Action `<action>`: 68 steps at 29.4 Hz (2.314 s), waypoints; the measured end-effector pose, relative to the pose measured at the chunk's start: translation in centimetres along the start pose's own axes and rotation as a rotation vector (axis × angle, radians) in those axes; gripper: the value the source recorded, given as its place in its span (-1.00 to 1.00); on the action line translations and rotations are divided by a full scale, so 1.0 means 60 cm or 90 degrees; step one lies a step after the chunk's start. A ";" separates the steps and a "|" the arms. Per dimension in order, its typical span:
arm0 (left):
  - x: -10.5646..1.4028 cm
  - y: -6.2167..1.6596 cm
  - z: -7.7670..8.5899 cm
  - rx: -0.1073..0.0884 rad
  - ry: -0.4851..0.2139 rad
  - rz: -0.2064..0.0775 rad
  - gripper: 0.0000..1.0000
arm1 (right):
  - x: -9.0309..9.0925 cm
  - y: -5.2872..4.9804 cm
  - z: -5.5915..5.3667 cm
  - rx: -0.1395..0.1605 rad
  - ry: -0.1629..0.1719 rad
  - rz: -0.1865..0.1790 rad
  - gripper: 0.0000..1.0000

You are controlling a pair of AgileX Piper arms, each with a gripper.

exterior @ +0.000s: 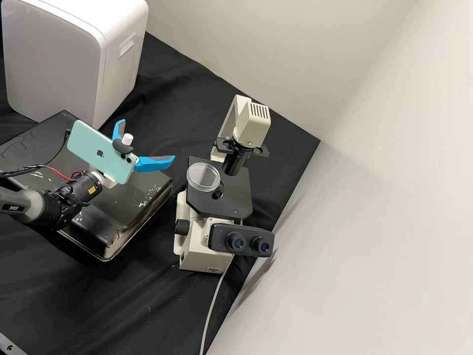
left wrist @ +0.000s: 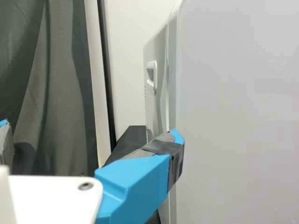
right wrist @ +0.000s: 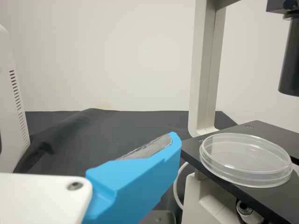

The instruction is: Place the petri dish on the bench

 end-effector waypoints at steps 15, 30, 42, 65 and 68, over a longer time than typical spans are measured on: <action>0.000 0.000 0.001 0.000 -0.001 0.000 1.00 | 0.000 0.000 0.000 0.000 0.000 0.000 1.00; -0.056 -0.015 0.079 -0.021 -0.100 -0.006 1.00 | 0.000 0.000 0.000 0.000 0.000 0.000 1.00; -0.140 -0.044 0.103 -0.038 -0.180 -0.015 1.00 | 0.000 0.000 0.000 0.000 0.000 0.000 1.00; -0.264 -0.071 0.137 -0.070 -0.322 -0.087 1.00 | 0.000 0.000 0.000 0.000 0.000 0.000 1.00; -0.271 -0.068 0.142 -0.081 -0.333 -0.084 1.00 | 0.000 0.000 0.000 0.000 0.000 0.000 1.00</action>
